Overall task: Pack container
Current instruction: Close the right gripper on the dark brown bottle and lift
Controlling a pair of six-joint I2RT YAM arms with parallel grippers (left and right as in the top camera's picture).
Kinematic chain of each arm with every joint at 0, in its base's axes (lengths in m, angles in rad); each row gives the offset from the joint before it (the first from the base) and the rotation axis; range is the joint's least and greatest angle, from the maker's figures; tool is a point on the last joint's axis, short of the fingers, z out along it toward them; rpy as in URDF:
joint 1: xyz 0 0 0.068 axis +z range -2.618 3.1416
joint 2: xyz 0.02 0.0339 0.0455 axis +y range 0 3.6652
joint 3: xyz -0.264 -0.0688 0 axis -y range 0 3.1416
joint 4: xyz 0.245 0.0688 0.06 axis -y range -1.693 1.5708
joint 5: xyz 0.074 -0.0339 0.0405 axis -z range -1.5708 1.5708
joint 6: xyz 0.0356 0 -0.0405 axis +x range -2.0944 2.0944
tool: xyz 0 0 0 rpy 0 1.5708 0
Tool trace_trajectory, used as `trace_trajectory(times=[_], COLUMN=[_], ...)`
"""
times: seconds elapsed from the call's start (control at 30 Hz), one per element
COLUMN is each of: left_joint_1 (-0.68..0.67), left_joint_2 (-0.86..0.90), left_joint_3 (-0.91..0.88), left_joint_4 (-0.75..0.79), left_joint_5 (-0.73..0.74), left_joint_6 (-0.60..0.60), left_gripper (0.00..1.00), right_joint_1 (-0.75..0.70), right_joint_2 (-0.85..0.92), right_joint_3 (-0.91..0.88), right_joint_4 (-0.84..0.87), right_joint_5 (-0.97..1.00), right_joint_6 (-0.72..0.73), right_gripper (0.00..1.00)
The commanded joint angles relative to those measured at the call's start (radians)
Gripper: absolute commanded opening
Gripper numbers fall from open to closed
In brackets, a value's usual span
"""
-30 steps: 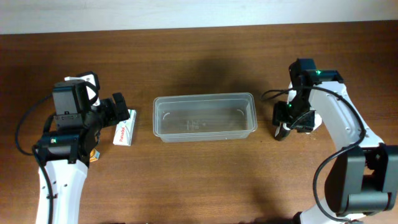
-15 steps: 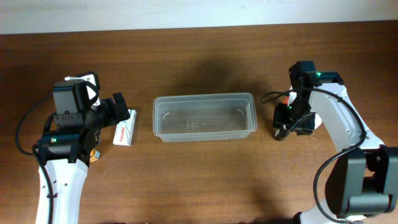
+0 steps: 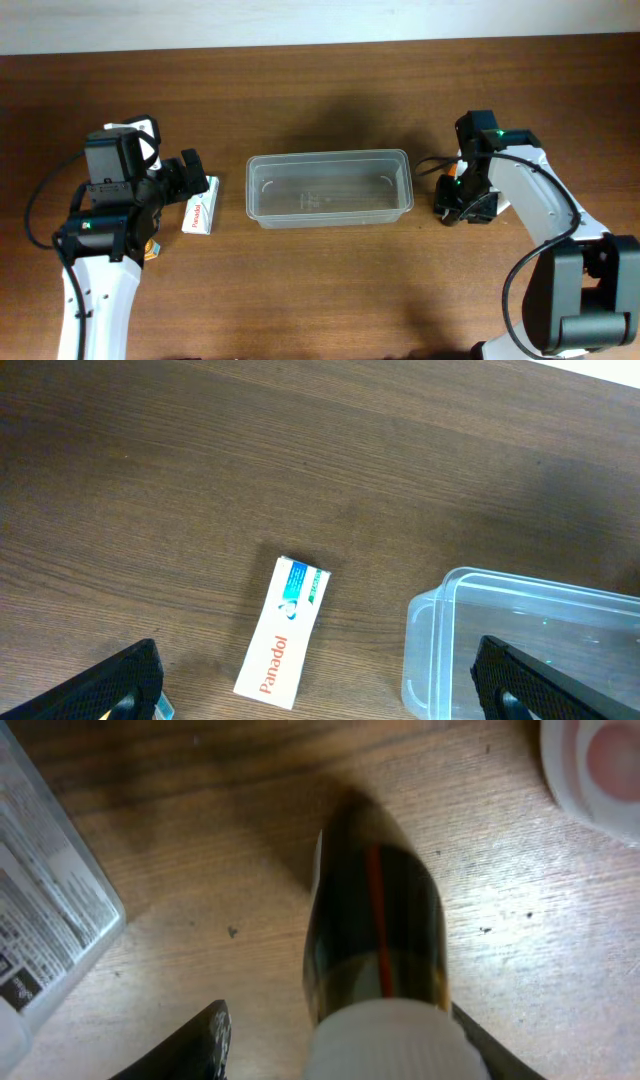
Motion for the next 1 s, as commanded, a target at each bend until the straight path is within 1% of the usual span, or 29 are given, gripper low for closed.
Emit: trace_trajectory(times=[0.0, 0.27, 0.3, 0.33, 0.37, 0.47, 0.5, 0.77, 0.83, 0.97], left_joint_1=[0.006, 0.006, 0.006, 0.006, 0.006, 0.006, 0.006, 0.006, 0.006, 0.006], left_joint_2=[0.007, 0.007, 0.007, 0.007, 0.007, 0.007, 0.007, 0.007, 0.007, 0.007], left_joint_3=[0.019, 0.019, 0.019, 0.019, 0.019, 0.019, 0.019, 0.019, 0.019, 0.019], left_joint_4=[-0.001, -0.002, -0.002, -0.002, -0.002, -0.004, -0.004, -0.004, -0.004, -0.004], left_joint_5=[0.011, 0.011, 0.011, 0.011, 0.011, 0.011, 0.011, 0.011, 0.011, 0.011], left_joint_6=[-0.002, -0.002, -0.002, -0.002, -0.002, -0.002, -0.002, -0.002, -0.002, -0.002], left_gripper=[0.99, 1.0, 0.99, 0.99, 1.0, 0.99, 0.99, 0.99, 0.99, 0.99], right_joint_1=[0.004, 0.004, 0.004, 0.004, 0.004, 0.005, 0.005, 0.005, 0.005, 0.005], right_joint_2=[-0.002, -0.002, -0.002, -0.002, -0.002, -0.002, -0.002, -0.002, -0.002, -0.002], right_joint_3=[-0.003, -0.003, -0.003, -0.003, -0.003, -0.003, -0.003, -0.003, -0.003, -0.003], right_joint_4=[0.007, 0.037, 0.04, 0.043, 0.045, 0.045, 0.045, 0.044, 0.044, 0.037], right_joint_5=[0.037, 0.114, 0.114, 0.114, 0.114, 0.114, 0.114, 0.114, 0.114, 0.114], right_joint_6=[0.007, 0.006, 0.006, 0.006, 0.006, 0.006, 0.006, 0.006, 0.006, 0.005], right_gripper=[0.56, 0.56, 0.54, 0.51, 0.42, 0.3, 0.28, 0.25, 0.22, 0.22])
